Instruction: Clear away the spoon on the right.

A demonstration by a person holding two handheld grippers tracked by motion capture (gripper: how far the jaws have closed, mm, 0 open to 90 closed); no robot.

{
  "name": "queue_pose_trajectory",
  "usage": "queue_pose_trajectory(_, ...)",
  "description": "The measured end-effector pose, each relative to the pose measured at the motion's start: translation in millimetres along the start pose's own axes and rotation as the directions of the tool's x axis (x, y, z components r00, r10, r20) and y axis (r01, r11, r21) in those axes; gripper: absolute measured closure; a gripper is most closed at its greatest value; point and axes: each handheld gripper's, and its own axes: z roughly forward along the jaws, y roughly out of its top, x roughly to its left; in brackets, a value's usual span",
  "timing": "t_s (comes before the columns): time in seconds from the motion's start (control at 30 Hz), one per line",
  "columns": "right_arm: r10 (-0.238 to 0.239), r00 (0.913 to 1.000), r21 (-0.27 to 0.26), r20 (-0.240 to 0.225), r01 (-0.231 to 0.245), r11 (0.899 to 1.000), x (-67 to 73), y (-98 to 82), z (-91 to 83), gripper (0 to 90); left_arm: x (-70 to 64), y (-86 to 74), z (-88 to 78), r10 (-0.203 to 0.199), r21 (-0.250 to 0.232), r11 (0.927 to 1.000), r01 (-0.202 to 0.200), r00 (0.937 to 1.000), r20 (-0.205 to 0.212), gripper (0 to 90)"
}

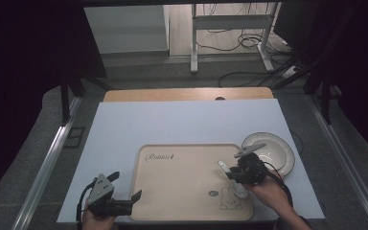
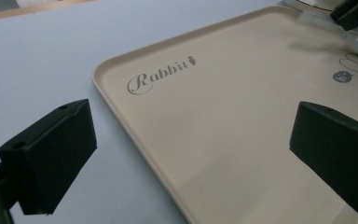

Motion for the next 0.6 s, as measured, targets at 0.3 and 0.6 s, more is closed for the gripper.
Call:
queue_pose_trajectory(0.3,-0.006,0.9999,-0.051,-0.013,0.005,0.999,0.1,-0.8,-4.8,69.3,-0.2,0.1,-0.2,0.001,-0.001,1.0000,-0.001,1.0000,-0.001,0.4)
queue_pose_trajectory(0.6,-0.048,0.9988,-0.104,0.007,0.048,0.993,4.6,-2.6,-2.7,82.5,-0.2,0.0,-0.7,0.004,-0.006,1.0000,-0.004,0.9999,-0.010,0.4)
